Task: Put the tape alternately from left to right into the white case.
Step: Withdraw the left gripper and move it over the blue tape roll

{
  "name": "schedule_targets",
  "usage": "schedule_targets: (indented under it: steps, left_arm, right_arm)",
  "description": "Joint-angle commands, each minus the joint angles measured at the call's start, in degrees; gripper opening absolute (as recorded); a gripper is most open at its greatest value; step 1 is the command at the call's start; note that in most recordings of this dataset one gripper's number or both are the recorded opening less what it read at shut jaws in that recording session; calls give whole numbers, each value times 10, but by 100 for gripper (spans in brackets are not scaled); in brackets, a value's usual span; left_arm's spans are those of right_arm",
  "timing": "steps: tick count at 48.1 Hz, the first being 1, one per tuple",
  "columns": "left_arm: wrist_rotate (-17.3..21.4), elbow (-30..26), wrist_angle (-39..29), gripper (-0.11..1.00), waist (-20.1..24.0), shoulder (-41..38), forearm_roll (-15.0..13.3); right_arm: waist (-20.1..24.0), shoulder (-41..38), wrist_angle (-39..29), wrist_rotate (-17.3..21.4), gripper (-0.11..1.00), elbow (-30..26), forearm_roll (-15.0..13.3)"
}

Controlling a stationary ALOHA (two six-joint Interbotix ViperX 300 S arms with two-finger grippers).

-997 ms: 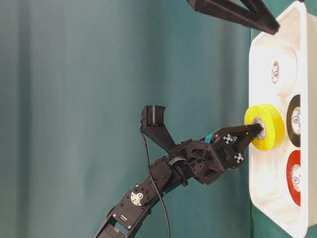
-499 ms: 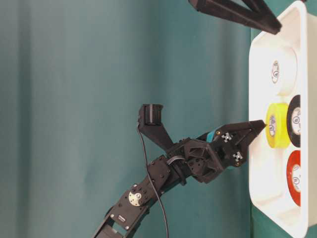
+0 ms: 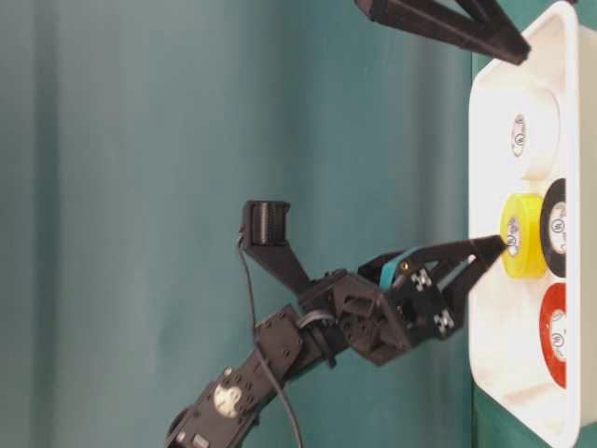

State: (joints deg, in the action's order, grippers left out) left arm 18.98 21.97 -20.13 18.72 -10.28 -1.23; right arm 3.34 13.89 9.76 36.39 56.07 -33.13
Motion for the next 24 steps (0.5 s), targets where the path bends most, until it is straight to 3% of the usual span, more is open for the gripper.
schedule_targets:
  steps: [1, 13, 24]
  left_arm:
    - [-2, 5, 1, 94, -20, 36, -1]
    - [-7, 44, 2, 94, -75, 70, -3]
    - [-44, 70, 1, 94, -115, 93, -3]
  right_arm:
    - [2, 4, 5, 1, 81, -11, -1]
    - [2, 4, 5, 1, 81, -11, -1]
    - [1, 4, 5, 1, 81, -12, -1]
